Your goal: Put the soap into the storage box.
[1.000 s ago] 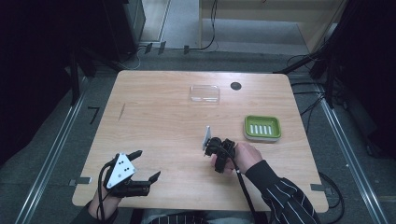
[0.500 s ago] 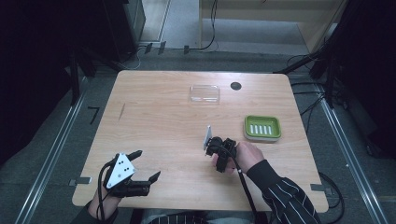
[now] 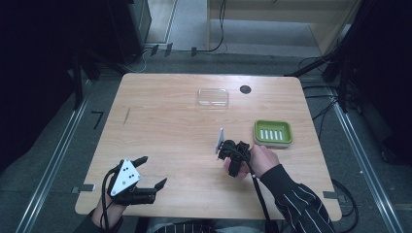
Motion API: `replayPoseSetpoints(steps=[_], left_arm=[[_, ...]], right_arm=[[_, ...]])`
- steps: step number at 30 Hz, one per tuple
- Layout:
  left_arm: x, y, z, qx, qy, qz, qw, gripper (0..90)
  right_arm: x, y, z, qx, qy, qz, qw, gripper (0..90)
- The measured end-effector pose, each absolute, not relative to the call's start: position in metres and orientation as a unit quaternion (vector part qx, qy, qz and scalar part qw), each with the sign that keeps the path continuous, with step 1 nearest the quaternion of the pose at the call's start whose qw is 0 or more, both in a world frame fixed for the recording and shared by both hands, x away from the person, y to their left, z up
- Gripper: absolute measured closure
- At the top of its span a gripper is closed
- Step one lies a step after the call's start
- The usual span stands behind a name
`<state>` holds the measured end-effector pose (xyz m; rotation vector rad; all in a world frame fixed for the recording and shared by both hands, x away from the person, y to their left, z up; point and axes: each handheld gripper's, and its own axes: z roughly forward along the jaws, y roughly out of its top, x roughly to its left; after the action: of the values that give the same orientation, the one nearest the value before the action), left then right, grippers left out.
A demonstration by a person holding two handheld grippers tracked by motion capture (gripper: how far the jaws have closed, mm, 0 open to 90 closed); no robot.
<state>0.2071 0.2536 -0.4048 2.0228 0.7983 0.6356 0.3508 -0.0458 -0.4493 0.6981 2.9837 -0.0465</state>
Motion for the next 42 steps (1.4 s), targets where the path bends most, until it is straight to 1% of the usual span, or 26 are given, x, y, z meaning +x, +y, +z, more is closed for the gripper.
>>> replayPoseSetpoints(steps=[42], left_arm=[[0.207, 0.253, -0.405, 0.809, 0.319, 0.253, 0.424, 14.0]], right_arm=[[0.363, -0.094, -0.433, 0.242, 0.969, -0.016, 0.052, 38.4]])
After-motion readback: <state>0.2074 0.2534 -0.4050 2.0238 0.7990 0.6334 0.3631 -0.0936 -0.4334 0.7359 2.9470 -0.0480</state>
